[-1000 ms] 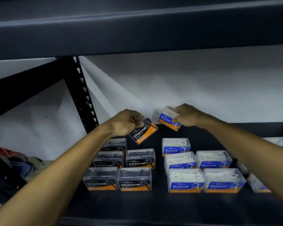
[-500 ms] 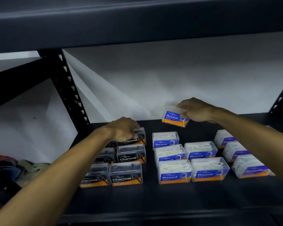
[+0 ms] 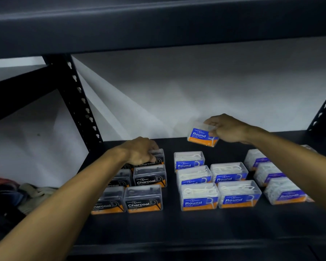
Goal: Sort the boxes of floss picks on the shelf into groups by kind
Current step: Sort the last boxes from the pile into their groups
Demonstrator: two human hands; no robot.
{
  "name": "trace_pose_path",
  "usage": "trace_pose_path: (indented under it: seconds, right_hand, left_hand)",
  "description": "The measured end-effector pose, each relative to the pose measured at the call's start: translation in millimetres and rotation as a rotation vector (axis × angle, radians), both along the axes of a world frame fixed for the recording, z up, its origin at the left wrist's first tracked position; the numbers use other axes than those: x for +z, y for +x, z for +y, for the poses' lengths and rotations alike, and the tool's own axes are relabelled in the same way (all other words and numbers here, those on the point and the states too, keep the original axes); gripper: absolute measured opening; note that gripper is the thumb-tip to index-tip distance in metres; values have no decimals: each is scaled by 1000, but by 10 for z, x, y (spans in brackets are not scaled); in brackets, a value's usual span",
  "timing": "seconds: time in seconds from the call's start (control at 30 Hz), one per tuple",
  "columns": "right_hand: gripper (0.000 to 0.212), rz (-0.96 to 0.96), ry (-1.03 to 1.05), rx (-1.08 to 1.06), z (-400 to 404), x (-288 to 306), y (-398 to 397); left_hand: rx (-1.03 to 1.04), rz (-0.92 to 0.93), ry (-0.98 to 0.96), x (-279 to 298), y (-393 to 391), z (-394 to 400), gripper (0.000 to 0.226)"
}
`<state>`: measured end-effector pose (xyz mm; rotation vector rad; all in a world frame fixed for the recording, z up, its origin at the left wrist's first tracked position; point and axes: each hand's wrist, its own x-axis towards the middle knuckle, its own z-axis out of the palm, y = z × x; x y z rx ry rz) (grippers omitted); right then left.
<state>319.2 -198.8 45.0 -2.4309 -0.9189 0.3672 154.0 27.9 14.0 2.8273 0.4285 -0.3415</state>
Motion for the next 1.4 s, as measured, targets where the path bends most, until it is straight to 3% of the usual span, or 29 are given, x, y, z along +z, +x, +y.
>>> trace_pose_path:
  seconds: [0.27, 0.47, 0.63, 0.87, 1.03, 1.4]
  right_hand:
    - [50, 12, 8, -10, -24, -9, -10]
    - [51, 9, 0, 0, -40, -12, -17]
    - [54, -6, -11, 0, -90, -18, 7]
    - [53, -10, -45, 6, -243, -67, 44]
    - [50, -40, -87, 10, -370, -96, 69]
    - [35, -2, -158, 77, -485, -237, -5]
  left_hand:
    - [-1, 20, -12, 12, 0, -14, 49]
    - [15, 48, -78, 29, -17, -27, 60]
    - [8, -48, -84, 95, 4, -98, 55]
    - [-130, -287, 75, 61, 35, -690, 55]
    - [-202, -300, 115, -69, 46, -1116, 63]
    - [-132, -251, 84, -373, 22, -1497, 64]
